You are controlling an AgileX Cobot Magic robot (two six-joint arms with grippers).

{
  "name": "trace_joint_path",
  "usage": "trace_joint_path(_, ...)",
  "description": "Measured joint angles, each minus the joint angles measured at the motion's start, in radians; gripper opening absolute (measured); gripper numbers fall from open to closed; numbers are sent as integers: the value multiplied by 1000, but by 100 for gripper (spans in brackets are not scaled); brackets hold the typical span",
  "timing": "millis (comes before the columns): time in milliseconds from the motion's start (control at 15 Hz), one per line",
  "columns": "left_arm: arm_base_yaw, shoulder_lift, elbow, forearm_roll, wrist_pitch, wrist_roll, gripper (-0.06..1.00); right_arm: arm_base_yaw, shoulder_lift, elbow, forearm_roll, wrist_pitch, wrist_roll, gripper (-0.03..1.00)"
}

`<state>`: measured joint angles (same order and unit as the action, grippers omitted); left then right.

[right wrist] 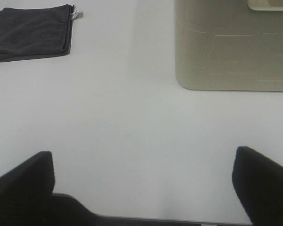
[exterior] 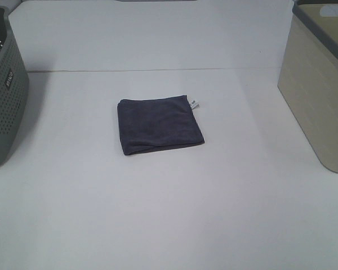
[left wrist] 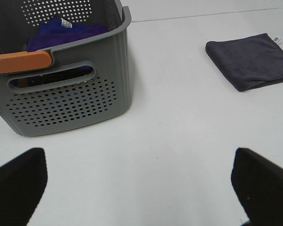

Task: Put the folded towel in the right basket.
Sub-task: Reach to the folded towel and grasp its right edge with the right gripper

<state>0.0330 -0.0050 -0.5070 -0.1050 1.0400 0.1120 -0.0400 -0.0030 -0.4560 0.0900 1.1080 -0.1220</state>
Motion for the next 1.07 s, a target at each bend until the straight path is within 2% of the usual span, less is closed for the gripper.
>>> trace_joint_path(200,0,0,0,9,0,0,99,0,0,0,0,0,0,98)
trace_joint_path(400,0,0,0,54,0,0,99,0,0,0,0,0,0,98)
trace_joint_path(1067,0,0,0,81,0,0,99,0,0,0,0,0,0,98)
